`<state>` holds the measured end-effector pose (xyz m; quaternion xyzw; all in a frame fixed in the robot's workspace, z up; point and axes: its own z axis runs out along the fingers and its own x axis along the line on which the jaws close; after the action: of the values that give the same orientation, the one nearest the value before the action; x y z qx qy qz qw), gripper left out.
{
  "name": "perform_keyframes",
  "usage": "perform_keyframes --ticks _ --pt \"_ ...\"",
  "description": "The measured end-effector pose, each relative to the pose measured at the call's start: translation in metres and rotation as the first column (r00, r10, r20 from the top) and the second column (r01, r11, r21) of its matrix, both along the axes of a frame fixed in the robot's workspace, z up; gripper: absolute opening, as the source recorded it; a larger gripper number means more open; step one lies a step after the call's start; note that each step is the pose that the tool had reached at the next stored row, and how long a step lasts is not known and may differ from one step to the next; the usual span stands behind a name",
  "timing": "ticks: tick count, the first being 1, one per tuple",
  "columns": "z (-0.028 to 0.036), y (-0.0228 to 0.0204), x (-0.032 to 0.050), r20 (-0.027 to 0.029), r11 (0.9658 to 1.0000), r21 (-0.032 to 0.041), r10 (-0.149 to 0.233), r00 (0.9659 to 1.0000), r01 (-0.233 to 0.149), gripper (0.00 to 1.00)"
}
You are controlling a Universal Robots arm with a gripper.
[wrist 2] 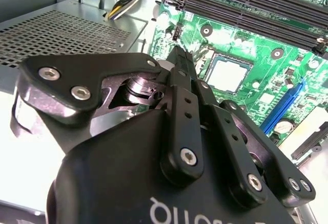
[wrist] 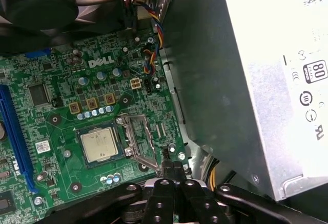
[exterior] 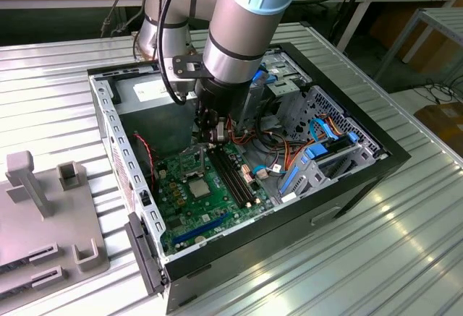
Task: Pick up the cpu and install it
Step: 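Close the cpu cover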
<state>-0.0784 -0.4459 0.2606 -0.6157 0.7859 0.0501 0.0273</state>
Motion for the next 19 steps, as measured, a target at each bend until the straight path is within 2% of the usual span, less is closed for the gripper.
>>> perform_keyframes --ticks 6,12,19 --pt "0.0001 -0.0004 0.0000 0.0000 0.9999 -0.0001 0.011 0.9999 -0.011 0.11" --pt "0.0001 -0.0004 0.0000 0.0000 0.9989 -0.0001 0.046 0.9989 -0.046 0.11" --pt "0.0008 -0.0004 0.0000 0.0000 0.9986 -0.0002 0.053 0.9986 -0.053 0.11"
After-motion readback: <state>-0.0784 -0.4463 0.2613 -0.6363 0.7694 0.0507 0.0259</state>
